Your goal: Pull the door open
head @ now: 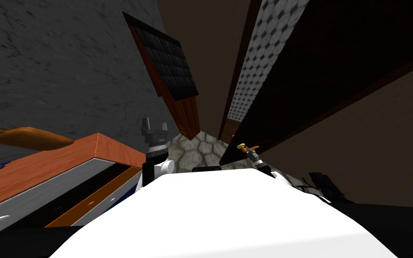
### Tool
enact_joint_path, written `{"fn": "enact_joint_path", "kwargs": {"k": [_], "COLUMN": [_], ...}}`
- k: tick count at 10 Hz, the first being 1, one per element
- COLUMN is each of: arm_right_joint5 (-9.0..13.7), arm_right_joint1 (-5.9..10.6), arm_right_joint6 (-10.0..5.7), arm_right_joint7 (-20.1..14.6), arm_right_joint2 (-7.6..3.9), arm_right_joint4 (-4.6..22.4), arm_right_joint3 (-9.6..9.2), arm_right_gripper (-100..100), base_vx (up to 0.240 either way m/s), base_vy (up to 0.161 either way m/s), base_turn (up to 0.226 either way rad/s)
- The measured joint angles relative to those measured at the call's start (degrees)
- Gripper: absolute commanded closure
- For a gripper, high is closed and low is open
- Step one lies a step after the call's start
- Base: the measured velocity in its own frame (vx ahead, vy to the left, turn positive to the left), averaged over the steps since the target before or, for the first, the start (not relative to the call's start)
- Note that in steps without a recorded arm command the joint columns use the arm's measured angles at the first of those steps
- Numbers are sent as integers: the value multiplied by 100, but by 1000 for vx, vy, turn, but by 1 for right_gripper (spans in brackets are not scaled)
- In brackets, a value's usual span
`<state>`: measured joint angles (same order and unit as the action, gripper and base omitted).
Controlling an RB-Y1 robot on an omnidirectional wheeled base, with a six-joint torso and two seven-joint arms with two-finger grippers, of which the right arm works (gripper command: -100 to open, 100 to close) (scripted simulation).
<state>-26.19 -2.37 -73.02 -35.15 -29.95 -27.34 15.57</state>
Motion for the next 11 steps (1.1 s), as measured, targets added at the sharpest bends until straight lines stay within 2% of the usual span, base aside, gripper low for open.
{"fn": "enact_joint_path", "kwargs": {"k": [3, 7, 9, 11], "arm_right_joint5": [-49, -76, -96, -122], "arm_right_joint1": [-48, -37, 13, -46], "arm_right_joint6": [-86, -173, -281, -319], "arm_right_joint7": [-35, -37, -11, -23], "arm_right_joint2": [-16, -47, -71, -76], "arm_right_joint4": [18, 106, 253, 228], "arm_right_joint3": [42, 87, 111, 133], "arm_right_gripper": [100, 100, 100, 100], "base_vx": [-151, -196, -234, -194], "base_vy": [-76, -85, -116, -99], "base_turn": [108, 181, 194, 170]}}
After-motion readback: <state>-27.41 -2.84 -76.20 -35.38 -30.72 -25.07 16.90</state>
